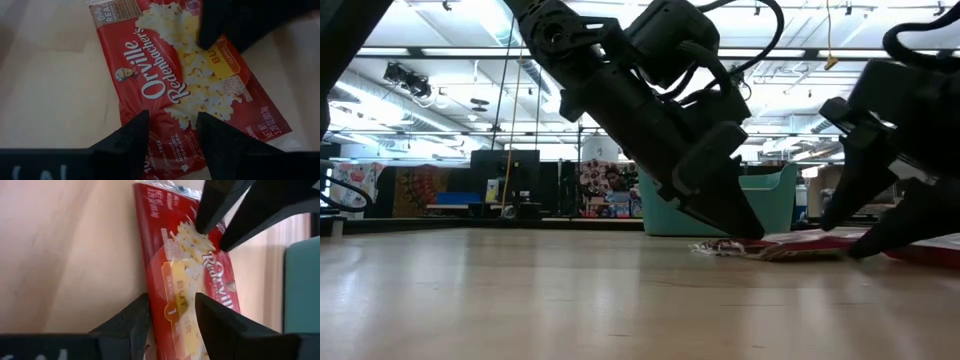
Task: Sort popcorn bags into baskets
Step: Put the red popcorn bag into the blue bin
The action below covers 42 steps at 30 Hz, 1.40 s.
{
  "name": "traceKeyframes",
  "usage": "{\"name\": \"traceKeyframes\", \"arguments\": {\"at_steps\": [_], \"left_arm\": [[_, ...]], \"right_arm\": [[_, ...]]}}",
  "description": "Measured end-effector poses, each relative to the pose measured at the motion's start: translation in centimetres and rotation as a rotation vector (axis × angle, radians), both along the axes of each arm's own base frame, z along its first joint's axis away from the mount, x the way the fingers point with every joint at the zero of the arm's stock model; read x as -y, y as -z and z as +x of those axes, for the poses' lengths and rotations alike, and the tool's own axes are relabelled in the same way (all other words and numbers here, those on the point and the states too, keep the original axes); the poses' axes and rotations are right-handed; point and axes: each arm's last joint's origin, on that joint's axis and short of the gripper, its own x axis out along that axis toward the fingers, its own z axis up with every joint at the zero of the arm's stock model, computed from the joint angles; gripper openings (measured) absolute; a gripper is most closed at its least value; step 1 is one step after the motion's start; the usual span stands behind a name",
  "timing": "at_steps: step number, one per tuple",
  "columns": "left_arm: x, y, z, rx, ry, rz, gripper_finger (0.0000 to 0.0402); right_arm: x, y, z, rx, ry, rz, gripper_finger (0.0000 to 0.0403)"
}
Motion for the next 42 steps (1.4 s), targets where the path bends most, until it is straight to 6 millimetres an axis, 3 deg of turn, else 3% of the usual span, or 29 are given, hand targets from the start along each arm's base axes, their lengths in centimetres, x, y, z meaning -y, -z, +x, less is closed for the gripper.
{"name": "traceKeyframes", "arguments": {"at_steps": [6,11,17,22,26,32,42], "left_arm": [[0.1,0.0,0.0,-0.002,0.009,-0.032,0.0172],[0.3,-0.2,-0.1,-0.001,0.028,-0.025,0.0172],[0.7,-3.0,-1.0,-0.014,0.081,-0.018,0.0172],[1.3,-6.2,-2.0,0.055,0.072,0.082,0.0172],[1.3,-6.1,-3.7,0.043,0.022,0.163,0.0172],[0.8,-5.1,-5.6,0.11,-0.022,0.121,0.0172],[-0.1,-6.4,-8.3,0.323,-0.004,0.08,0.0172]], "right_arm": [[0.6,0.0,0.4,-0.025,-0.019,-0.038,0.0144],[0.7,0.0,0.7,-0.036,-0.042,-0.026,0.0093],[0.6,0.0,0.8,-0.03,-0.045,-0.014,0.0017],[0.1,-0.9,1.0,-0.034,-0.014,0.0,0.0028],[-0.3,-2.3,1.2,-0.064,0.014,-0.035,0.0026],[-0.5,-4.3,1.5,-0.122,0.035,-0.088,0.0015],[0.6,-8.9,2.0,-0.137,0.177,-0.263,0.002]]}}
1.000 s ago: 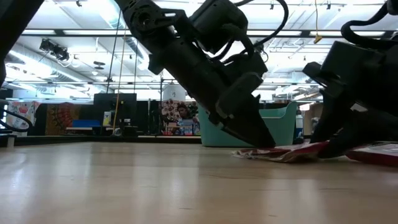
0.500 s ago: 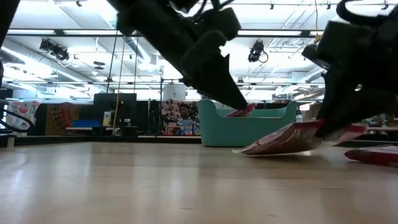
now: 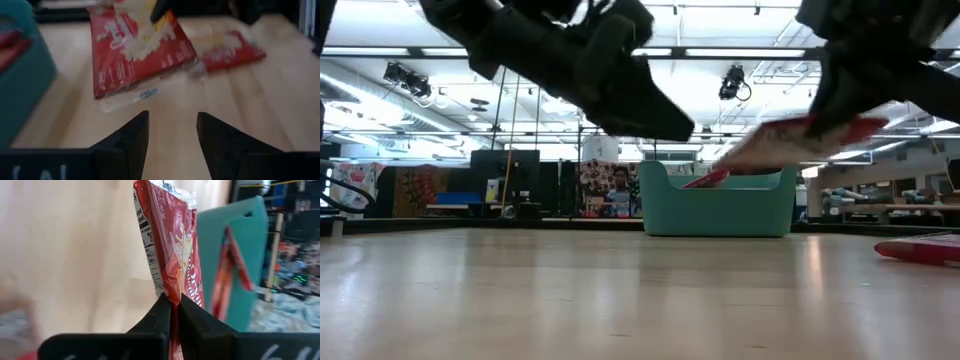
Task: Sort popcorn bags into baskets
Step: Put the red popcorn bag into the blue bin
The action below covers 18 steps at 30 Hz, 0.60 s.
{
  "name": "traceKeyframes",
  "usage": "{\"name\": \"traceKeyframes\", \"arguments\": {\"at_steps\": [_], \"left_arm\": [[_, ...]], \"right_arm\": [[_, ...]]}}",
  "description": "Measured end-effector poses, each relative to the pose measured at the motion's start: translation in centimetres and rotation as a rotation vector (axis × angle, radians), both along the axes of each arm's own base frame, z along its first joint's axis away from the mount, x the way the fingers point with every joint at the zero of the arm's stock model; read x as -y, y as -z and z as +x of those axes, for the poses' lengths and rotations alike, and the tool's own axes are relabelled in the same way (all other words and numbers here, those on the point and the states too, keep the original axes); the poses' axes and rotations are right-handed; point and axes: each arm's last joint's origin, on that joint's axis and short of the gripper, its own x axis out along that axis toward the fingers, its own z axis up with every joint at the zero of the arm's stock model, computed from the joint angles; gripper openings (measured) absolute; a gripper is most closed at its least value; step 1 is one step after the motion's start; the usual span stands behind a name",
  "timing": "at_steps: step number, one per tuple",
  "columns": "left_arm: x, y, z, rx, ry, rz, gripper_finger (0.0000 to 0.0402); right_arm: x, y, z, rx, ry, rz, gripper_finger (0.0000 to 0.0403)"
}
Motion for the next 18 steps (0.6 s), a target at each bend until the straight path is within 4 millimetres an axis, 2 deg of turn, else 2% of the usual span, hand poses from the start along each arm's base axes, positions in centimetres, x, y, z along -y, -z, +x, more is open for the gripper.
{"name": "traceKeyframes", "arguments": {"at_steps": [8,13,18], "left_arm": [[-0.5,-0.9,-2.6,0.078,0.003,-0.009,0.0172],[-0.4,0.1,-4.1,0.18,0.015,-0.036,0.0172],[-0.5,0.8,-4.7,0.166,-0.002,-0.075,0.0172]], "right_arm": [[2.9,-2.0,1.3,-0.02,0.051,-0.172,0.0022],[6.5,-2.5,2.6,-0.078,0.114,-0.241,0.0022],[11.0,-2.6,3.9,-0.152,0.211,-0.267,0.0026]]}}
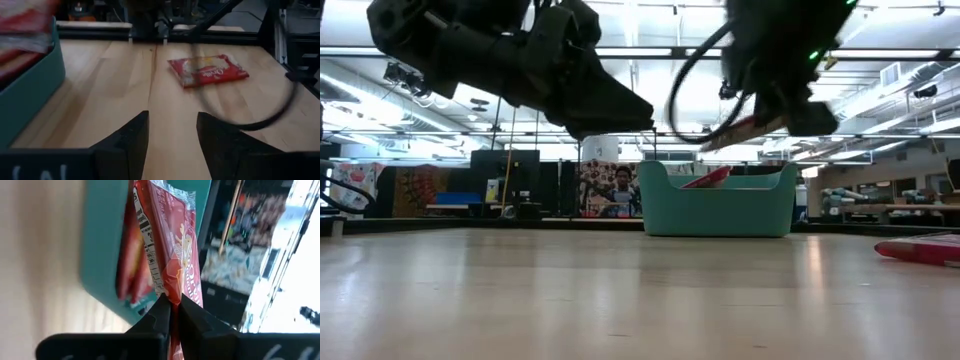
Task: Sort popcorn bags into baskets
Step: Put the red popcorn bag into the blue bin
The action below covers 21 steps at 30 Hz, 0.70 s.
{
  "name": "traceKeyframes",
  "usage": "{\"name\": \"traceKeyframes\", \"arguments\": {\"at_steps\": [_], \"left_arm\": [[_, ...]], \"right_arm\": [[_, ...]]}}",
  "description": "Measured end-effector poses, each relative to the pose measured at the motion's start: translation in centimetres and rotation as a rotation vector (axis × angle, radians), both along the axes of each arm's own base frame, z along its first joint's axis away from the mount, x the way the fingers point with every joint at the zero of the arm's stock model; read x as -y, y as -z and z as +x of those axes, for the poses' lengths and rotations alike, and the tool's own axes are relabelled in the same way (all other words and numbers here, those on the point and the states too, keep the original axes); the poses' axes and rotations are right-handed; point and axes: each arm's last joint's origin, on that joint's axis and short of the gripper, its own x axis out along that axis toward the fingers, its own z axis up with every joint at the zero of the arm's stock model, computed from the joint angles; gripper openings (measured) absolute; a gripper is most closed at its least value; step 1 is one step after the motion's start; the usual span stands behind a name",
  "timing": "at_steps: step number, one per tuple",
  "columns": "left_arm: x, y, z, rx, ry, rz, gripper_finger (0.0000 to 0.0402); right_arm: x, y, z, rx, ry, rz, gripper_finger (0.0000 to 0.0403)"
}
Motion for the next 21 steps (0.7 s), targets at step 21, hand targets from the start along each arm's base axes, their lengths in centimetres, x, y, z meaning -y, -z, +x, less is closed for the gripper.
{"name": "traceKeyframes", "arguments": {"at_steps": [21], "left_arm": [[1.4,-1.6,-1.1,-0.02,0.008,0.002,0.0172]], "right_arm": [[10.9,0.3,4.6,0.025,0.03,0.09,0.0024]]}}
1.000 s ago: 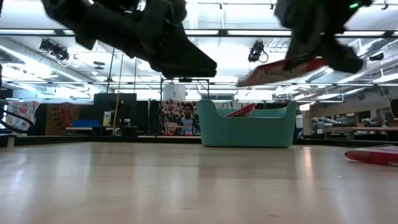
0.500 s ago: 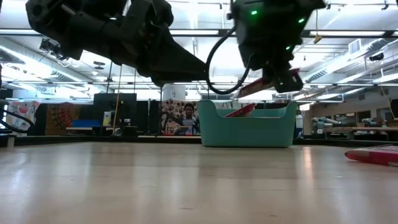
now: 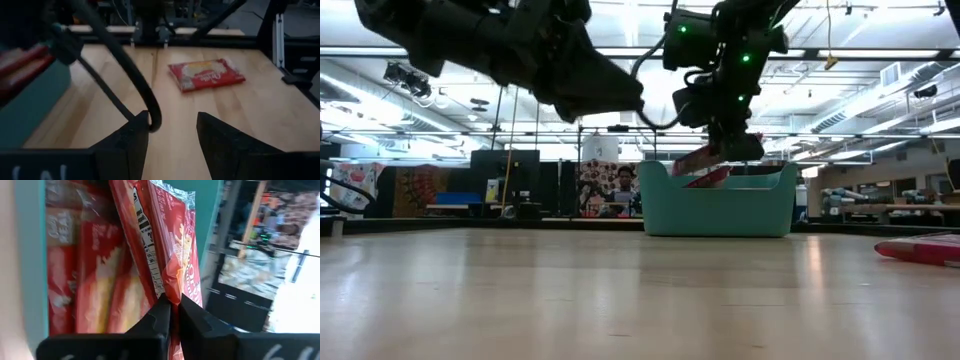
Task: Sort popcorn bags into baskets
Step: Put the red popcorn bag into the blue bin
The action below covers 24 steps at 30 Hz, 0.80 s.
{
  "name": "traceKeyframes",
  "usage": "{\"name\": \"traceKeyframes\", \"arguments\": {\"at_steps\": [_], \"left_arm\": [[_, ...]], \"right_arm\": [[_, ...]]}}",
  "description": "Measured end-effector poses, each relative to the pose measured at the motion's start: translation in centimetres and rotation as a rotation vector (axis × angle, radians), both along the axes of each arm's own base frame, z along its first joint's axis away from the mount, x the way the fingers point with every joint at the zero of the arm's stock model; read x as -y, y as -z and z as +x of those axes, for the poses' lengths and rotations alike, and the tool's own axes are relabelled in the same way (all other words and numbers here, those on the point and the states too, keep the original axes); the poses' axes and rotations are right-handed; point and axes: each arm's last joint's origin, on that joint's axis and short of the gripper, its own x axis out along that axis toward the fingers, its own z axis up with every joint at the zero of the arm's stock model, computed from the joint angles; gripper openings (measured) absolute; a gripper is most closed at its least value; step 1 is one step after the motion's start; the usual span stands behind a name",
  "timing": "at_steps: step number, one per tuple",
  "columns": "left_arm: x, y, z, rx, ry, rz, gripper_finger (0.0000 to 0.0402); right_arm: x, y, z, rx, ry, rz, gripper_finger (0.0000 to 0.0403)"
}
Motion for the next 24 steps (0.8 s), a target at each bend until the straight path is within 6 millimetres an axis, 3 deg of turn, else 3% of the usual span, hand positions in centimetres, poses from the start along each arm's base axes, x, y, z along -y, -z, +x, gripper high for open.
{"name": "traceKeyframes", "arguments": {"at_steps": [7,13,18,24], "left_arm": [[1.3,0.1,-0.7,-0.039,0.049,0.007,0.0172],[1.3,0.2,-0.8,-0.047,0.027,0.016,0.0172],[1.2,0.3,-0.8,-0.066,0.019,0.015,0.0172],[1.1,0.5,-0.9,-0.076,-0.006,0.018,0.0172]], "right_arm": [[3.1,0.0,-0.6,0.041,0.07,0.092,0.0069],[3.6,-0.5,-0.9,0.078,0.086,0.109,0.0121],[2.1,-2.4,-1.5,0.127,0.055,0.11,0.0155],[-1.4,-5.0,-3.2,0.253,0.059,0.148,0.017]]}}
